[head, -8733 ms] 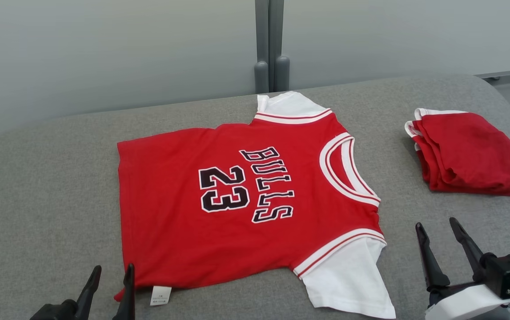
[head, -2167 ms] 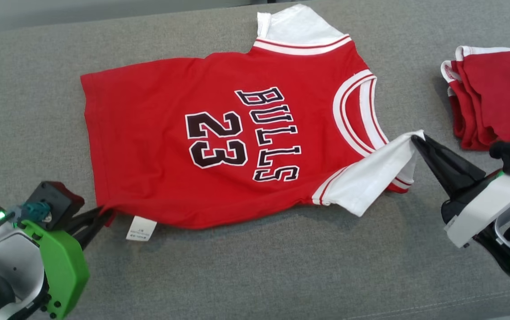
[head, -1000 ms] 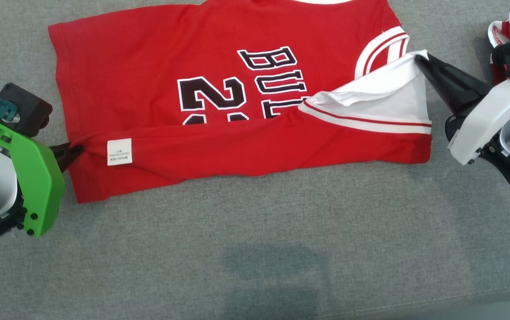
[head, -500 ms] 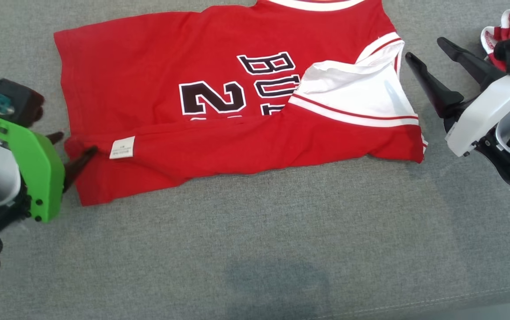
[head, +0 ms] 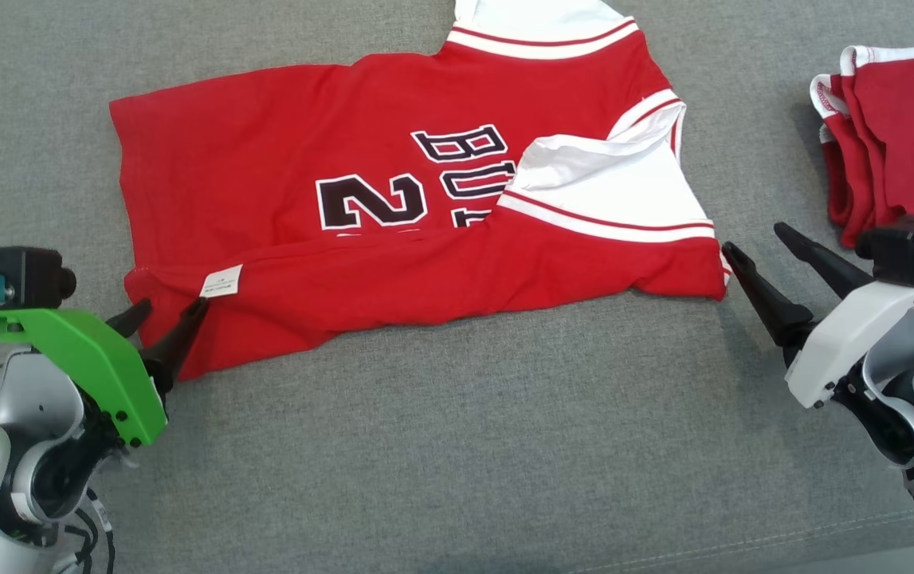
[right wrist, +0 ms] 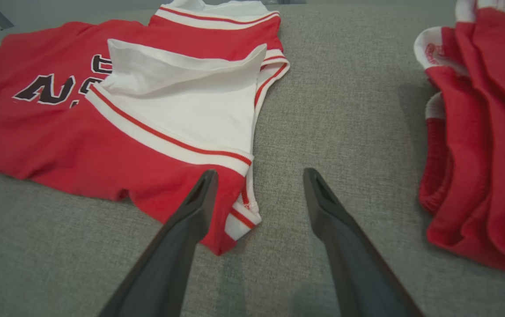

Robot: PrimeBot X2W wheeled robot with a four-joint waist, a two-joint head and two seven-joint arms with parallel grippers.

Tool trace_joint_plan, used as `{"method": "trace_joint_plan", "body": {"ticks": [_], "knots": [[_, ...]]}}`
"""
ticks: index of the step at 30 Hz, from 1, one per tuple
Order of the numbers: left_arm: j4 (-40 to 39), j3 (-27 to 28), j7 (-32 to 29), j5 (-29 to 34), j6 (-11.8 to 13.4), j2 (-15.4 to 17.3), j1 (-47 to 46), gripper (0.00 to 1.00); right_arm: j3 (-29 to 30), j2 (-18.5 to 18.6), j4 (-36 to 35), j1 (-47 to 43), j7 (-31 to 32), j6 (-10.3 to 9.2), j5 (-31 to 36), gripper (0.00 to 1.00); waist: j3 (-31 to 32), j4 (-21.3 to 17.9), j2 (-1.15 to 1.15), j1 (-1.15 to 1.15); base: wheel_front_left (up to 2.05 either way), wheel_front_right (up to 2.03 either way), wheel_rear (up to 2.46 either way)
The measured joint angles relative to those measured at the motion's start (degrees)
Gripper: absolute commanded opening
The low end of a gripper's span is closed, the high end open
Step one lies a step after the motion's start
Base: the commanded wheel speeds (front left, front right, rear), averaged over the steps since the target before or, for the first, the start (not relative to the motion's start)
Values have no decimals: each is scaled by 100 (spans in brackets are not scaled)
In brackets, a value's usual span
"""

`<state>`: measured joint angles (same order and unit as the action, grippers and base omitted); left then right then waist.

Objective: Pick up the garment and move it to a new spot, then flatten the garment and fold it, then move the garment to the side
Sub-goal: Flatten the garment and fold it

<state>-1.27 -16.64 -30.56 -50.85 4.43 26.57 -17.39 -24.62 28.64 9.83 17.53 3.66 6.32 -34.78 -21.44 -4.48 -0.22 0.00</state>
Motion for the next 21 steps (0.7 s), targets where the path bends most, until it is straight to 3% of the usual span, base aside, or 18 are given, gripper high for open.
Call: {"method": "trace_joint_plan", "body": {"ticks": [5, 13, 21], "knots": [[108, 154, 383, 3, 83, -122, 397, 100, 42, -152, 102, -171, -176, -135, -45, 100, 56, 29, 0, 0, 0, 0, 0], [382, 199, 744, -15, 112, -432, 627, 100, -13, -386, 311, -203, -348, -146, -97, 100, 45, 64, 0, 0, 0, 0, 0], [509, 227, 920, -38, 112, -482, 683, 100, -109, -515, 541, -228, -413, -145, -94, 100, 54, 100, 0, 0, 0, 0, 0]]}}
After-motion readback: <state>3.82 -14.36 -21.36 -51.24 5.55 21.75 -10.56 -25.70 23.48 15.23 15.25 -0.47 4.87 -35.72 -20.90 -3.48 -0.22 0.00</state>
